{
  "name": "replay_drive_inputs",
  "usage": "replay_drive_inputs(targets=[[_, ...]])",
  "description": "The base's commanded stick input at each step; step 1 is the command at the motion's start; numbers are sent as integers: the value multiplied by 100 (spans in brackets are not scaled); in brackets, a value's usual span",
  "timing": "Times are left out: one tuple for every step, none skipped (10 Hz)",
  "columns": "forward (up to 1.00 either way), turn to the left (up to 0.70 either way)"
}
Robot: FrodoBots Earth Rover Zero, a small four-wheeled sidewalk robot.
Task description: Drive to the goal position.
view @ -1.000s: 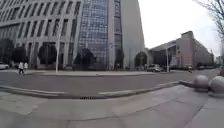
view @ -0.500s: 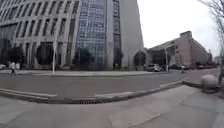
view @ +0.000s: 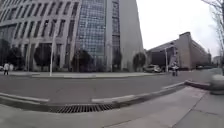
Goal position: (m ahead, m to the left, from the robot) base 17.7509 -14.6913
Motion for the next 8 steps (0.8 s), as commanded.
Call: replay_drive_inputs(targets=[[70, 0], [70, 0], [70, 0], [70, 0], [70, 0], [70, 0], [70, 0], [70, 0]])
